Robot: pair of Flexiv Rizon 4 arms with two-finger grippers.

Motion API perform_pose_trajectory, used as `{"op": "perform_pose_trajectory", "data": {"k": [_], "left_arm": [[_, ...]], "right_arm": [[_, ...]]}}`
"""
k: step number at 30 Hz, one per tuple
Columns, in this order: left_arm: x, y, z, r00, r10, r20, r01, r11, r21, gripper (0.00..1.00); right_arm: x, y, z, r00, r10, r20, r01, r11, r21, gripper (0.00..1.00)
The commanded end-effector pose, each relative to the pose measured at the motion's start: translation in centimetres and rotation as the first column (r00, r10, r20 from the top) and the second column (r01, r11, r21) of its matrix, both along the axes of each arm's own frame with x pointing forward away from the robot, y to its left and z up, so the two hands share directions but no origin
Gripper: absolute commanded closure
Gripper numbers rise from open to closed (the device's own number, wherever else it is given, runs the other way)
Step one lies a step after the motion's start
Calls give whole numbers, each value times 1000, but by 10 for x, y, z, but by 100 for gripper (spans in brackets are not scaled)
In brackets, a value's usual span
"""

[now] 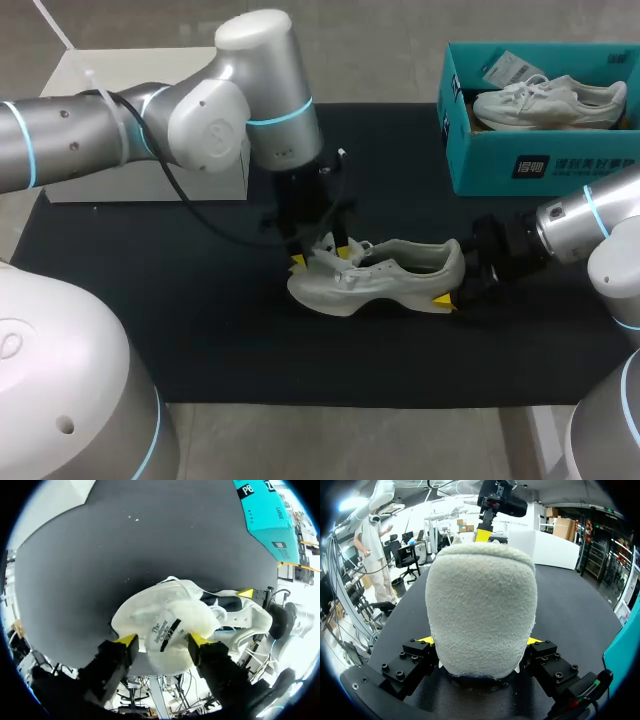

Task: Take the shoe out of the shoebox, open the shoe tongue, remove and reinsert the insole, then place the shoe into the shoebox

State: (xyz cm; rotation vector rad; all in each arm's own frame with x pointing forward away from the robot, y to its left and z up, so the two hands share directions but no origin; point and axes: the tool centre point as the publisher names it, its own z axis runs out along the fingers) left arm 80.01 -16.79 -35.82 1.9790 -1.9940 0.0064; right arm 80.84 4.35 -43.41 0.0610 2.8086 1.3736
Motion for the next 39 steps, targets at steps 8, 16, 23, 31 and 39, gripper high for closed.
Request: {"op": "perform_pose_trajectory", "data": {"k": [8, 16, 23, 31, 39], "left_arm": [[14, 0, 63, 662, -723, 197, 739, 673, -15, 0], [10, -1, 86, 36, -992, 119, 925, 79, 373, 0], [18, -6, 93, -37, -999, 23, 888, -22, 459, 0], [16, -9, 88, 13, -991, 134, 869, 78, 489, 0], [10, -36, 85, 25, -967, 252, 855, 152, 496, 67]], "right_arm": [[2, 2, -3, 1000, -2, 1, 2, 1000, -1, 100], [2, 2, -3, 1000, -2, 1, 2, 1000, -1, 100], [2, 2, -3, 1000, -2, 1, 2, 1000, -1, 100], [2, 2, -3, 1000, -2, 1, 2, 1000, -1, 100], [2, 2, -3, 1000, -2, 1, 2, 1000, -1, 100]]}}
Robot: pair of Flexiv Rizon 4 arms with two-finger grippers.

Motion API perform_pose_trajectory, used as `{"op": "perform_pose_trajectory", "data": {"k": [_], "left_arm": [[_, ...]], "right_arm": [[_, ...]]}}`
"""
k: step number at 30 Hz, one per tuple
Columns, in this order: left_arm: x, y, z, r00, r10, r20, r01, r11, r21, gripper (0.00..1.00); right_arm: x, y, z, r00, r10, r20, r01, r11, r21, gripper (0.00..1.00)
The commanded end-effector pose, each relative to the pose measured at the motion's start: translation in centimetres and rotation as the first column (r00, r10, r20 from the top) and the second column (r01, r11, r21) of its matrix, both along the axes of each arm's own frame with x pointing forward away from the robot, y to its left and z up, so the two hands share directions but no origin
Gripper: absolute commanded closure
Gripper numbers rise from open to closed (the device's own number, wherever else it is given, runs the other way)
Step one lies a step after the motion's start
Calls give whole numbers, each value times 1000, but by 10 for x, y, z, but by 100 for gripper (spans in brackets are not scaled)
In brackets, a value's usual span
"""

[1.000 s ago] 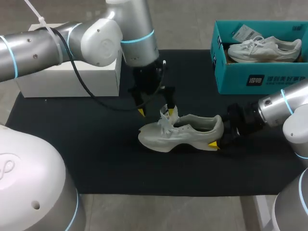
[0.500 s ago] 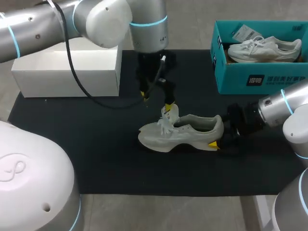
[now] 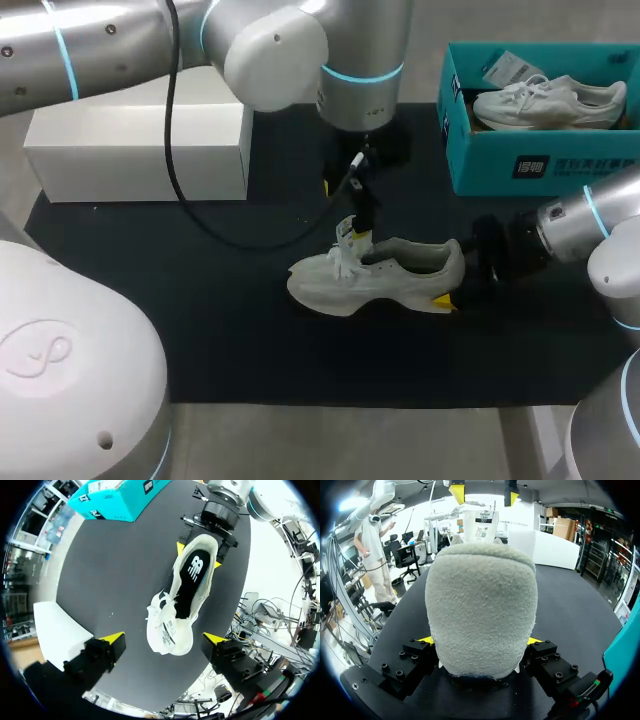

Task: Take the shoe out of the shoebox, open the shoe tongue, remove and reinsert the insole, then place the shoe into the shoebox

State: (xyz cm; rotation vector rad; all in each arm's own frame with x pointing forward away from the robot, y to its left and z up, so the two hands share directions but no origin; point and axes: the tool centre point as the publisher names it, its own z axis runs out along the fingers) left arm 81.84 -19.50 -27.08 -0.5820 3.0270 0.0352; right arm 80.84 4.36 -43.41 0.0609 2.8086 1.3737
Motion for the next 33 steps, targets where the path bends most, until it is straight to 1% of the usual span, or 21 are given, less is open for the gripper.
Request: {"op": "perform_pose_trajectory", "data": {"k": [1, 3, 7, 11, 14, 19, 21, 22, 33], "left_arm": [[-10, -12, -2, 940, -258, 224, 259, 966, 28, 100], [-12, -16, -2, 949, -249, 195, 249, 968, 28, 100], [-14, -19, -1, 963, -206, 175, 216, 975, -44, 100], [-14, -22, -2, 978, -158, 134, 169, 983, -72, 100], [-16, -25, -3, 984, -149, 100, 159, 983, -93, 100], [-19, -33, -5, 975, -210, 73, 218, 969, -119, 100], [-21, -40, -4, 951, -300, 71, 306, 947, -94, 100], [-24, -44, -3, 914, -400, 74, 404, 912, -70, 100], [-24, -44, -3, 914, -400, 74, 404, 912, -70, 100]], "right_arm": [[1, 2, -3, 1000, -2, 1, 2, 1000, -1, 100], [1, 2, -3, 1000, -2, 1, 2, 1000, -1, 100], [1, 2, -3, 1000, -2, 1, 2, 1000, -1, 100], [1, 2, -3, 1000, -2, 1, 2, 1000, -1, 100], [1, 2, -3, 1000, -2, 1, 2, 1000, -1, 100], [1, 2, -3, 1000, -2, 1, 2, 1000, -1, 100], [1, 2, -3, 1000, -2, 1, 2, 1000, -1, 100], [1, 2, -3, 1000, -2, 1, 2, 1000, -1, 100], [1, 2, -3, 1000, -2, 1, 2, 1000, -1, 100]]}}
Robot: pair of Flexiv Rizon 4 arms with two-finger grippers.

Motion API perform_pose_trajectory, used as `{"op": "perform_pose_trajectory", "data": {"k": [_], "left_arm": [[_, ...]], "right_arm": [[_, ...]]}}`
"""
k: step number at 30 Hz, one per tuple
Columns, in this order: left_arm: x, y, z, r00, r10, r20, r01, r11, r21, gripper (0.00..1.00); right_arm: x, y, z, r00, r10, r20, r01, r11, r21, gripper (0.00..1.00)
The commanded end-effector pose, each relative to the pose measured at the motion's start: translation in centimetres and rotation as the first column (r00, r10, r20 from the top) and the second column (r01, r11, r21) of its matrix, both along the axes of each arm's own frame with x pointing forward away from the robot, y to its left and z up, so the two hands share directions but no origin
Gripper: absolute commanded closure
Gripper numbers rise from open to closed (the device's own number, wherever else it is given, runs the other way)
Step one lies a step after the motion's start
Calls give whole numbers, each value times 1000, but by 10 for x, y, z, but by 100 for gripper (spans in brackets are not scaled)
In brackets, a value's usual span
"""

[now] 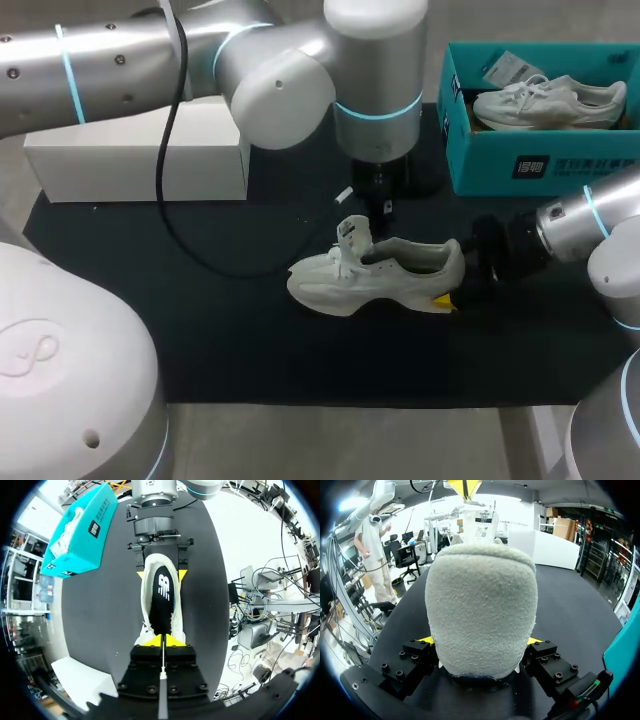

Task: Take the shoe out of the shoebox, open the shoe tongue, remove and reinsert the insole, then place the shoe into the shoebox

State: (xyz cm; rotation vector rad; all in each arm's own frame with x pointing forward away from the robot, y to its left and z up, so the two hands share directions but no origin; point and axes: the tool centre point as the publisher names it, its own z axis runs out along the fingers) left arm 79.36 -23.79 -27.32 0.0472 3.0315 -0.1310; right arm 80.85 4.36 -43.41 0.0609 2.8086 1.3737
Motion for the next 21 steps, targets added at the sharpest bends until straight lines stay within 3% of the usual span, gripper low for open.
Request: {"op": "perform_pose_trajectory", "data": {"k": [1, 8, 21], "left_arm": [[2, -1, -2, 1000, 9, 7, -9, 1000, -16, 100], [7, -16, -15, 992, 83, 93, -76, 994, -76, 100], [4, -56, -58, 998, 33, 44, -29, 995, -95, 100]], "right_arm": [[1, 2, -3, 1000, -2, 1, 2, 1000, -1, 100], [1, 2, -3, 1000, -2, 1, 2, 1000, -1, 100], [1, 2, -3, 1000, -2, 1, 2, 1000, -1, 100]]}}
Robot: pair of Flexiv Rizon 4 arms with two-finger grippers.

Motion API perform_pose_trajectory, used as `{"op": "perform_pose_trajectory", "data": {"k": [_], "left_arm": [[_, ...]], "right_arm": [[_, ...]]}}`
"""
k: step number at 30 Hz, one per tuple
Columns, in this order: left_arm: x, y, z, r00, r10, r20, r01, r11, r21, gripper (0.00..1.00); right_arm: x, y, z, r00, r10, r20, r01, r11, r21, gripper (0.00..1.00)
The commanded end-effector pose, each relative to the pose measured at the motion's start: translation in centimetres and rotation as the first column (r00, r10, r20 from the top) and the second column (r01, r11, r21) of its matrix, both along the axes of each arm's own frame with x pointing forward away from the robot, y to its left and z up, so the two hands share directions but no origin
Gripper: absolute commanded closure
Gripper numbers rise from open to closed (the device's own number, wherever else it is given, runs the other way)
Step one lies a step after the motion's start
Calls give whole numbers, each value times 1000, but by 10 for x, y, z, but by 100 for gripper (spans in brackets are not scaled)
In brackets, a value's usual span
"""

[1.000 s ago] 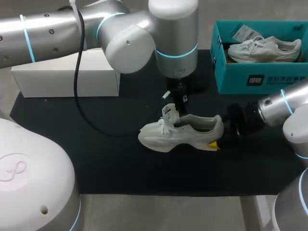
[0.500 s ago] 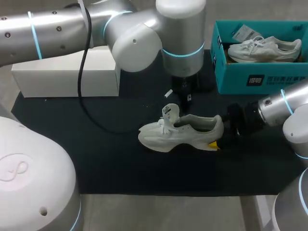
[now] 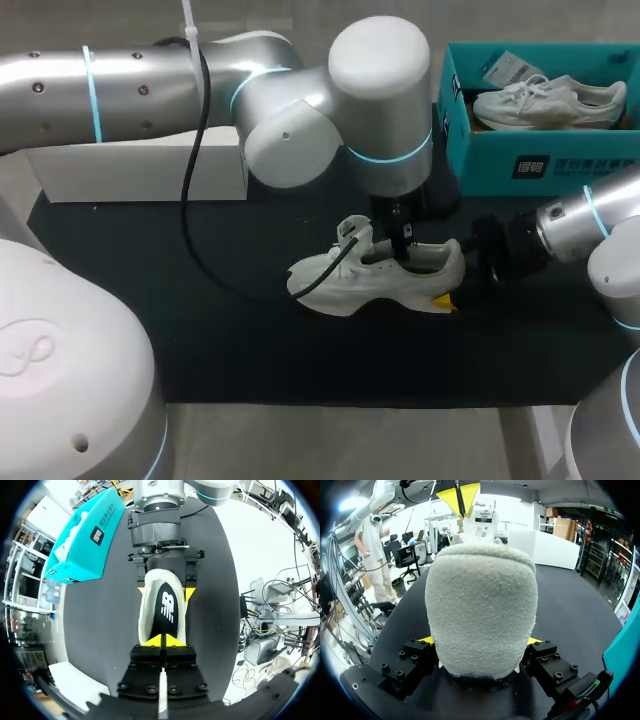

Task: Take the shoe out of the shoebox, open the shoe tongue, remove and reinsert the insole, then place the shoe into the shoebox

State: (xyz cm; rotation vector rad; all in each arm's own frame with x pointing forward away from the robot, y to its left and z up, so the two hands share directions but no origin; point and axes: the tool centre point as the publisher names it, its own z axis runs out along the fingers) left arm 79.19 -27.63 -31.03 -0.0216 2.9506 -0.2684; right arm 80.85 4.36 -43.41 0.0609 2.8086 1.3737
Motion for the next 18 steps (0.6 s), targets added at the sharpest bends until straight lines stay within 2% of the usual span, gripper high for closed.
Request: {"op": "perform_pose_trajectory", "data": {"k": [1, 9, 18], "left_arm": [[5, -20, -23, 1000, -15, -22, 15, 1000, 5, 100], [11, -30, -44, 998, -20, -58, 22, 999, 25, 100], [12, -8, -62, 993, 34, -114, -30, 999, 42, 100]], "right_arm": [[1, 2, -3, 1000, -2, 1, 2, 1000, -1, 100], [1, 2, -3, 1000, -2, 1, 2, 1000, -1, 100], [1, 2, -3, 1000, -2, 1, 2, 1000, -1, 100]]}}
